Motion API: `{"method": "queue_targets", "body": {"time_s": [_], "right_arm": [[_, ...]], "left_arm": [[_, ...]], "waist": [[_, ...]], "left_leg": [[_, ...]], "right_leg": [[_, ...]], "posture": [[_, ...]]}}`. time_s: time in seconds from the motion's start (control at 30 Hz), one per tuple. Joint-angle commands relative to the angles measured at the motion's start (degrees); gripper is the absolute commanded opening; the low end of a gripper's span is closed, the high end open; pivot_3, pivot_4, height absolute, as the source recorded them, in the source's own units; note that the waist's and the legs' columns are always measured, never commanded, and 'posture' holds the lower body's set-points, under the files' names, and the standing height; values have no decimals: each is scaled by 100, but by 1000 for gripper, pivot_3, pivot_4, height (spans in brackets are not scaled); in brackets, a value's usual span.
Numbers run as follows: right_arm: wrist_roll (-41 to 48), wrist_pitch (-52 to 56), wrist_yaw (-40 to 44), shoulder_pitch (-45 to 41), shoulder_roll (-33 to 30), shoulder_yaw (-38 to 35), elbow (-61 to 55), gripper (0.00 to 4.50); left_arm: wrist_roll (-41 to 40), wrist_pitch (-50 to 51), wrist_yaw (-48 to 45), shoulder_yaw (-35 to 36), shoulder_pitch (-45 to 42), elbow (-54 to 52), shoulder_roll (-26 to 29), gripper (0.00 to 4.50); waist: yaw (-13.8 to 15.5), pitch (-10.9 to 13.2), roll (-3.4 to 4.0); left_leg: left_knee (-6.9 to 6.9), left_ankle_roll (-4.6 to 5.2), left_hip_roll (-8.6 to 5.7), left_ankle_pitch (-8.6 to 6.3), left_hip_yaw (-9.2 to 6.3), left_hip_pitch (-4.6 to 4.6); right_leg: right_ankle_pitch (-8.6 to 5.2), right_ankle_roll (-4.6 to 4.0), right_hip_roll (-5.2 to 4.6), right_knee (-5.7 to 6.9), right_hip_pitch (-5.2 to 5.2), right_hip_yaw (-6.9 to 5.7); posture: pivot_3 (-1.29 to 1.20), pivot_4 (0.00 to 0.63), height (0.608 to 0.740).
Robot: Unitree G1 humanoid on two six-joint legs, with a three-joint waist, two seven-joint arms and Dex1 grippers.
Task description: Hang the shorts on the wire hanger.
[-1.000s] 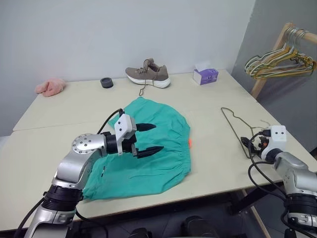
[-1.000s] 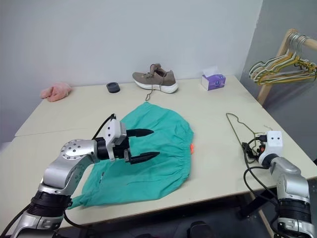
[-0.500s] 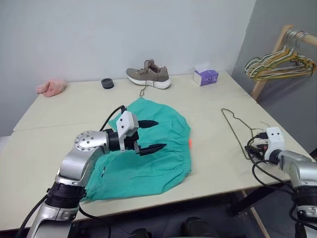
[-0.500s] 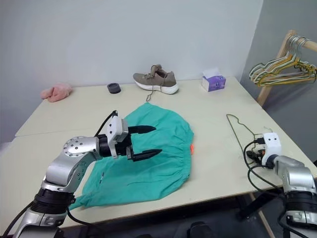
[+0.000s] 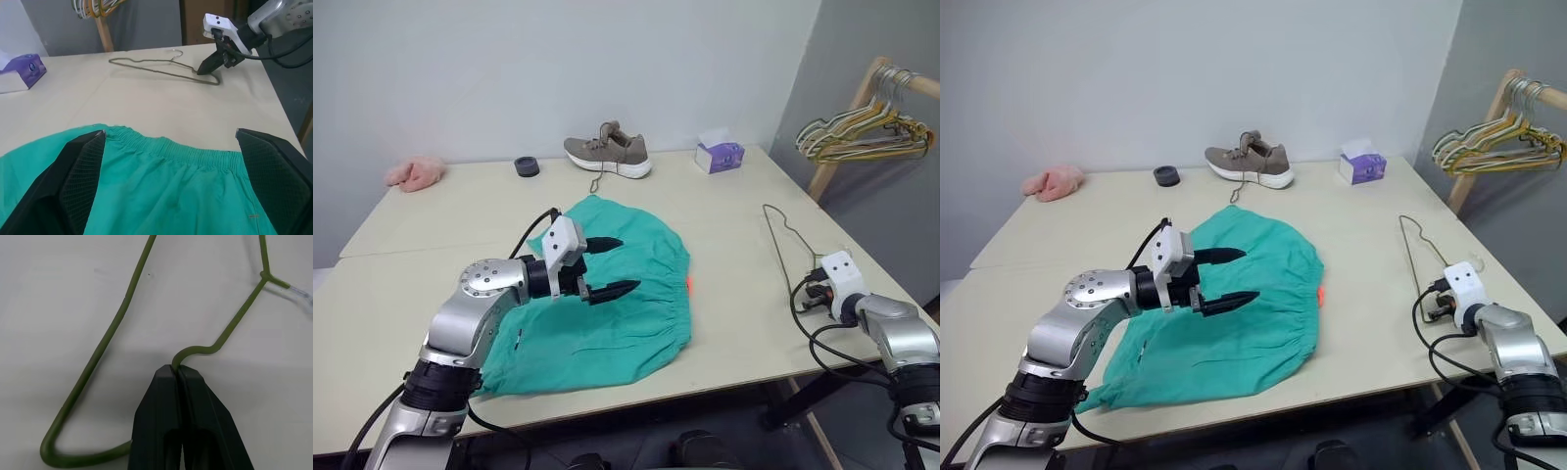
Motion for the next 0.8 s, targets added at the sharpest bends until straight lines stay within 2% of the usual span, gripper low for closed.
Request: {"method": "queue_targets", "body": {"time_s": [0.03, 0.13, 0.27, 0.47, 0.6, 0.8], "right_arm": [[-284, -828, 235, -195, -194, 202, -608, 44], [-523, -1587, 603, -351, -371, 519, -1130, 44], [-1089, -2904, 1051, -586, -700, 1051, -1521, 44], [-1974, -5009, 1325, -1283, -904, 1771, -1413, 44], [-2202, -5669, 1318, -1551, -773, 1965, -1301, 44], [-2244, -6037, 1372, -1720, -522, 2044, -1370, 44]], "left_arm": [[228, -273, 140, 302, -336, 379, 155, 4500], [369, -415, 275, 514, -658, 1003, 269, 4500], [120, 52, 195, 787, -1041, 1525, 405, 4500], [-236, 1150, -680, 661, -1197, 1654, 922, 4500], [-300, 1557, -1022, 490, -1112, 1430, 1052, 4500], [-450, 1991, -1586, 94, -609, 746, 1258, 4500]], "waist": [[-22, 13, 25], [-30, 24, 41], [-35, 25, 43], [-118, 33, 40], [-136, 34, 37], [-159, 35, 38]], "left_leg": [[-2, 0, 0, 0, 0, -4], [-1, 0, 0, 0, 6, -32], [-1, 0, 1, 0, 4, -39], [-3, -1, -4, -1, 9, -40], [0, -1, -8, -1, 2, -40], [-2, -1, -6, -1, -7, -39]], "right_leg": [[0, 0, 1, 0, -6, 2], [1, 2, 1, 12, -48, 6], [1, 3, 0, 15, -57, 3], [1, 6, -7, 12, -59, -2], [1, 6, -18, 13, -57, 1], [1, 5, -41, 17, -57, 5]], "posture": [[-192, 0, 740], [-198, 0, 740], [-200, 0, 740], [-201, 0, 740], [-200, 0, 740], [-202, 0, 740]]}}
